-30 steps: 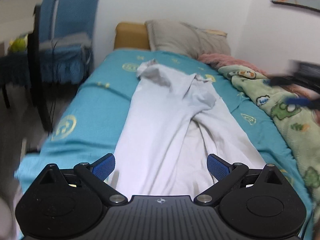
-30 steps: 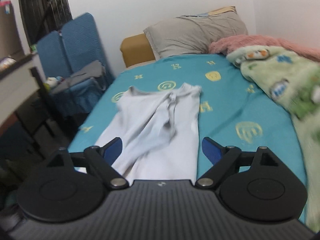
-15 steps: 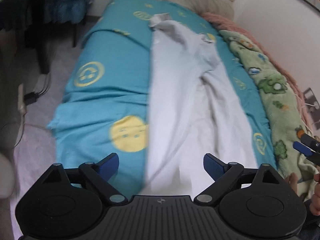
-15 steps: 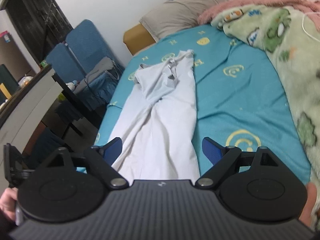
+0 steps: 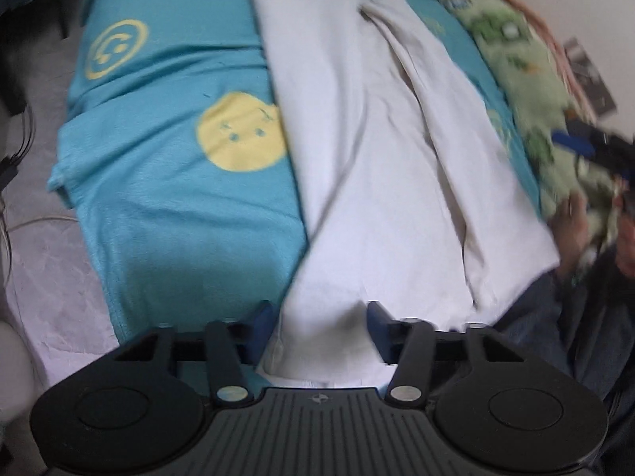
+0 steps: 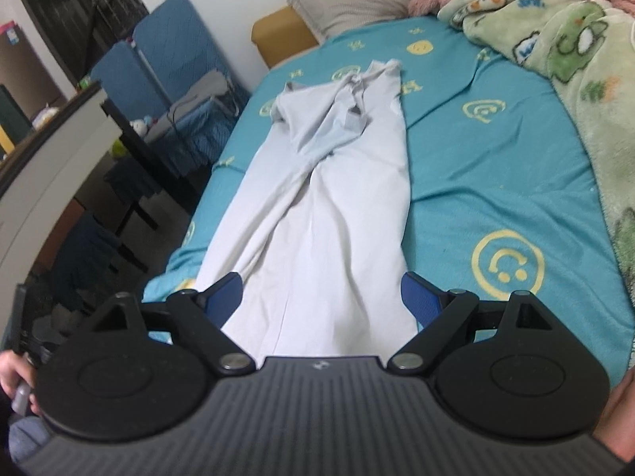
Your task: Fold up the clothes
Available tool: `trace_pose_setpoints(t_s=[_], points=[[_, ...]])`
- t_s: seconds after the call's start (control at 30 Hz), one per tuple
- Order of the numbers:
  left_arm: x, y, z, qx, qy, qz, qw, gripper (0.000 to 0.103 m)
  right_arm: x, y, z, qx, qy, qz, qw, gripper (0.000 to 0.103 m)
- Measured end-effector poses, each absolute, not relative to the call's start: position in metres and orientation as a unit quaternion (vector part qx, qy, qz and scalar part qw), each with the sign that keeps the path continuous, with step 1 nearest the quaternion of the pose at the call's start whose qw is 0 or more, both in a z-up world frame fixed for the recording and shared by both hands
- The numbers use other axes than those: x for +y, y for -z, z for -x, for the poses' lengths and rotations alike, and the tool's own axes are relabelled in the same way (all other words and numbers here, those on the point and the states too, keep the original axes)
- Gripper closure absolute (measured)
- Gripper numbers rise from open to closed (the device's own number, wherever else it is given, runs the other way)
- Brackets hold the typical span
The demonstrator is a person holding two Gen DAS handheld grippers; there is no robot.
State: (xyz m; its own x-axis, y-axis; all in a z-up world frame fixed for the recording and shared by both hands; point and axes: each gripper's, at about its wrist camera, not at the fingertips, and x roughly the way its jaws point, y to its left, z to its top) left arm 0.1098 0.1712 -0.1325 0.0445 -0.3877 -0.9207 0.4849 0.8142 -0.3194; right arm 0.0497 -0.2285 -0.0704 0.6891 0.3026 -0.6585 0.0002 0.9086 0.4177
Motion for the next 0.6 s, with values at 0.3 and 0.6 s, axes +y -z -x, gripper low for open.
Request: trace_pose_setpoints(t_s=[0.3,0.6], points=[[0.106,0.067,-0.050,0.539,0.245,-0.242,0.768,0.099,-0.232,0.071,-0.047,0.391,-0.079,-0.213,0.892,0.015],[0.023,0.017,0.010,0.425,0.216,-0.247,0.843,0.100,-0.246,0.060,-0.040,0.351,-0.053,-0.207,0.912,0.015]])
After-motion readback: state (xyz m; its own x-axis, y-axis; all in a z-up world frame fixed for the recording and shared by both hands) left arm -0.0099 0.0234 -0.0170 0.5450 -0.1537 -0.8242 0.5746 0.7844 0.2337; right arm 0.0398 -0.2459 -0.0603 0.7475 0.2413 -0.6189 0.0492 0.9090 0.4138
